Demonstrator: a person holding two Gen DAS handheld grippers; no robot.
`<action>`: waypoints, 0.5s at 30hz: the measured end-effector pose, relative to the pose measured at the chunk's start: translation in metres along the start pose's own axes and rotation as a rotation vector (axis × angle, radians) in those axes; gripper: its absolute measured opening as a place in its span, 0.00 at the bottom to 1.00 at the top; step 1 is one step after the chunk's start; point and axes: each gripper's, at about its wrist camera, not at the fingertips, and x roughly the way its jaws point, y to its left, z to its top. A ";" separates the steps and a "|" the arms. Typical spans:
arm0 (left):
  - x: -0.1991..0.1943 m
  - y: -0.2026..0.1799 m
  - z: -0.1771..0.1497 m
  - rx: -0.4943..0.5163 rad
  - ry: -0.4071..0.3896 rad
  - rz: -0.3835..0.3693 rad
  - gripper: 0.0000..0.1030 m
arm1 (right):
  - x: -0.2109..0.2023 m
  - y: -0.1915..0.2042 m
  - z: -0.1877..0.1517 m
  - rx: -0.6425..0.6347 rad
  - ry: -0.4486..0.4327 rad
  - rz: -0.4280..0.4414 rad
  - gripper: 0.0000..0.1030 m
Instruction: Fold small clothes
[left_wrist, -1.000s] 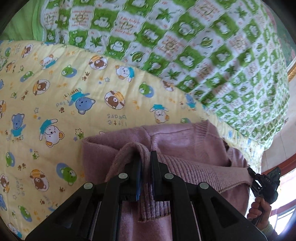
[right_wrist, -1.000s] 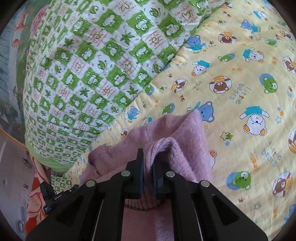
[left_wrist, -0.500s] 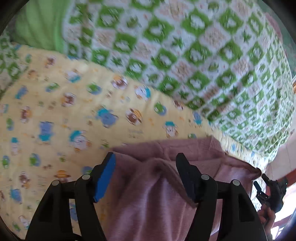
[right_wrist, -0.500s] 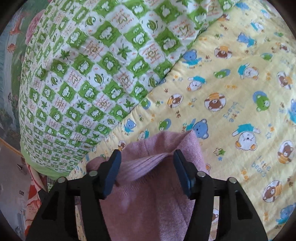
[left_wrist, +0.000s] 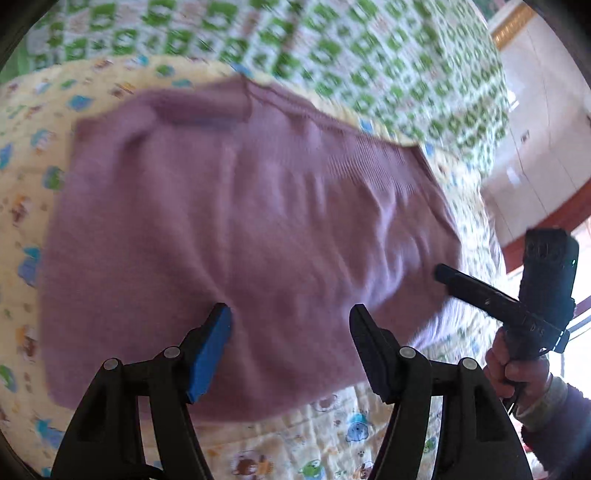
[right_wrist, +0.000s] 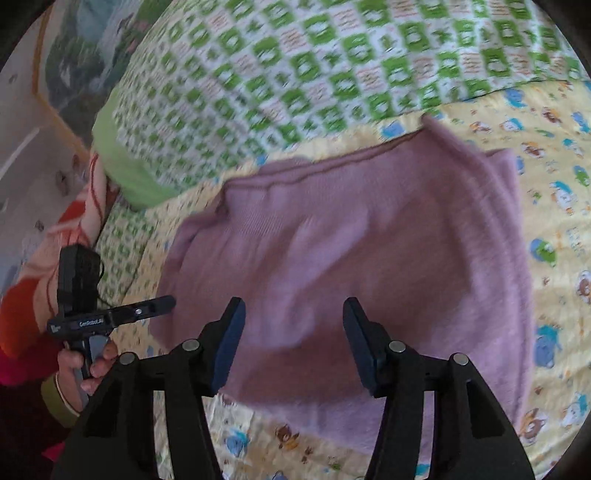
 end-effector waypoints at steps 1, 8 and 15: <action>0.009 -0.002 0.000 0.004 0.015 -0.008 0.64 | 0.012 0.007 -0.005 -0.026 0.040 0.022 0.51; 0.041 -0.009 0.040 0.123 0.040 0.034 0.63 | 0.070 0.005 0.002 -0.137 0.166 0.001 0.48; 0.022 0.039 0.130 0.060 -0.106 0.213 0.64 | 0.081 -0.036 0.068 -0.052 0.032 -0.081 0.46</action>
